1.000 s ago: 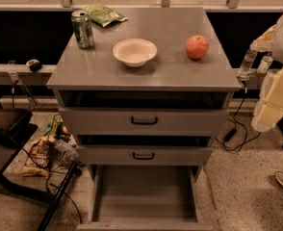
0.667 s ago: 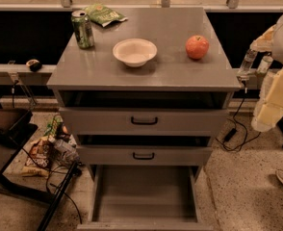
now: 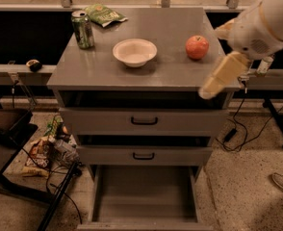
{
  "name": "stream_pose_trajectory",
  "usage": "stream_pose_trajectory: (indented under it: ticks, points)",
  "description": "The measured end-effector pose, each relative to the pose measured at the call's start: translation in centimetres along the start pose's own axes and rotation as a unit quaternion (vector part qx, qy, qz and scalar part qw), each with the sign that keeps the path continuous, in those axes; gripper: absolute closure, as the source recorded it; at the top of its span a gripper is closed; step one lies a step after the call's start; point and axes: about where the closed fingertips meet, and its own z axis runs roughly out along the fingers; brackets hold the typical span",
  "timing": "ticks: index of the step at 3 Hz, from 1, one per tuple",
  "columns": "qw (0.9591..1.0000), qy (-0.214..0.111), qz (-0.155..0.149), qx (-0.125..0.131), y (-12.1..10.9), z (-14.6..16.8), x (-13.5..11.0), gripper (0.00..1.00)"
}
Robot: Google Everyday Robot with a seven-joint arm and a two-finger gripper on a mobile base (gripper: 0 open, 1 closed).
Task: Place green can into bottom drawer
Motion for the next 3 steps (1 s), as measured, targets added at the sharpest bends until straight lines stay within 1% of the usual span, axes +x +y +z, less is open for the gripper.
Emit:
stream_pose_trajectory:
  ticks: [1, 2, 3]
  points:
    - [0.9952, -0.093, 0.005, 0.028, -3.3, 2.9, -4.2, 0.0]
    - [0.9772, -0.203, -0.002, 0.063, -5.5, 6.7, -10.5, 0.0]
    - [0.9779, -0.201, -0.003, 0.058, -5.2, 6.8, -10.5, 0.0]
